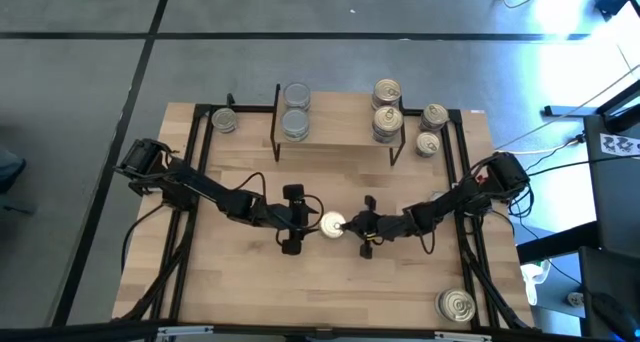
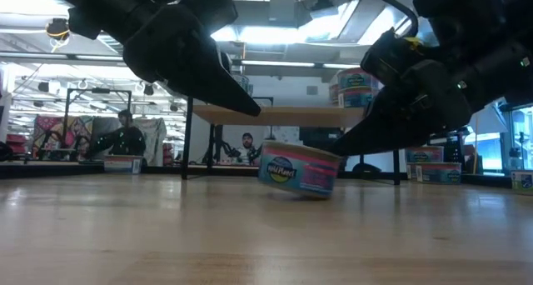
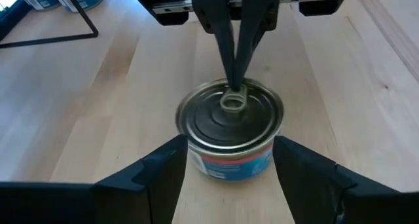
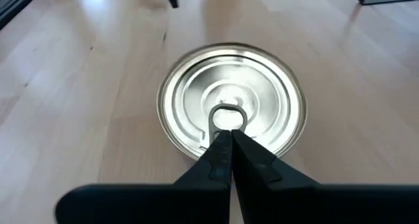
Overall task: Stack canned seafood by type on shelf
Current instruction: Put the blue pink tuna can on the shelf aligned with the other blue pink tuna can
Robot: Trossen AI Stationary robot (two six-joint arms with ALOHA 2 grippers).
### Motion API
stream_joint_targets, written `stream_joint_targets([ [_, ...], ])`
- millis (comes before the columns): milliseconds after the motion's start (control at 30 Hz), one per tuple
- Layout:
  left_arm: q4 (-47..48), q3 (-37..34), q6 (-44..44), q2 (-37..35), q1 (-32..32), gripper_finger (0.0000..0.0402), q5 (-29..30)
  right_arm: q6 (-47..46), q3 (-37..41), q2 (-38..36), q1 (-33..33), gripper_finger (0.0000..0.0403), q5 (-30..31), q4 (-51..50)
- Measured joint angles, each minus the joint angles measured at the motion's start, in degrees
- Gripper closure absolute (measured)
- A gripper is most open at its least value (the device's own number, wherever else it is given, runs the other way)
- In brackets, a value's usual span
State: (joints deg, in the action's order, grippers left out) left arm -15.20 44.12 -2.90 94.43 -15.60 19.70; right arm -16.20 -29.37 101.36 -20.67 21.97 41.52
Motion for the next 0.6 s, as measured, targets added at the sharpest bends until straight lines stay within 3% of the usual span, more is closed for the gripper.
stream_joint_targets([
  [300, 0.21, 0.00, 4.27, 0.31, 0.00, 0.0178, -0.02, 0.13, 0.59, 0.11, 0.00, 0.0388, 0.00, 1.42],
  [600, 0.65, 0.00, 28.13, 3.95, -0.66, 0.0178, 0.57, 0.08, 0.61, 0.13, 0.02, 0.0388, -0.04, 1.70],
])
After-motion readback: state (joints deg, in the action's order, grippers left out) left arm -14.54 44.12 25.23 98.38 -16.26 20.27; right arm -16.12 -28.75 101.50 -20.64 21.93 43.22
